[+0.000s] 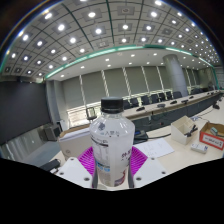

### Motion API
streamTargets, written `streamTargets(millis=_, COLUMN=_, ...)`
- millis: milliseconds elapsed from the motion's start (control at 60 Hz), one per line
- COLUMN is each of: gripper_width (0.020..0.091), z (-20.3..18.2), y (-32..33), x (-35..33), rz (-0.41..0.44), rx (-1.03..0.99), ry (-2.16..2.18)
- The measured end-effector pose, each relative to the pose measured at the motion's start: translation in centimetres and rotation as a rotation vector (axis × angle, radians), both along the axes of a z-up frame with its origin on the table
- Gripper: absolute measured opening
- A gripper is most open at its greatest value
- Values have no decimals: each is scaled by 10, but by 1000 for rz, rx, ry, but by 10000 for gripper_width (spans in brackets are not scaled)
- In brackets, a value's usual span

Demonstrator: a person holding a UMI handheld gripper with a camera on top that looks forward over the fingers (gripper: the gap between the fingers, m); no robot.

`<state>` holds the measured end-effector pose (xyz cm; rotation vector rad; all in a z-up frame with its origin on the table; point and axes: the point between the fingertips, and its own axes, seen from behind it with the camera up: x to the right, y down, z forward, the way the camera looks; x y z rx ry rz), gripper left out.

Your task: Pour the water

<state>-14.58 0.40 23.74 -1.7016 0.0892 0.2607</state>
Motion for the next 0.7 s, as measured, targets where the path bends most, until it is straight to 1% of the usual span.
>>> streamTargets(millis=50, gripper_width=407, z=-19, y=3, x=16, rz=-10, rx=-18, ry=-70)
streamTargets(millis=133, gripper_width=408, z=-58, y=4, x=41, rz=-3, rx=-56, ry=-146)
streamTargets(millis=217, gripper_width=408, z=-100, y=6, x=53, rz=16, rx=-108, ry=-164)
streamTargets(millis=300, gripper_width=409, z=-131, y=7, x=64, rz=27, rx=-143, ry=-183)
streamTargets(millis=483, gripper_width=414, z=-176, y=13, x=76, rz=47, rx=-180, ry=-220)
streamTargets(millis=500, gripper_width=426, z=-181, y=12, x=76, rz=52, rx=-187, ry=-221)
streamTargets(millis=533, gripper_width=427, z=-176, y=13, x=76, rz=58, rx=-152, ry=-217)
streamTargets(millis=667, gripper_width=551, z=-176, y=13, x=72, rz=80, rx=-130, ry=-246)
streamTargets(millis=700, gripper_width=597, z=-180, y=12, x=74, rz=80, rx=-155, ry=-244)
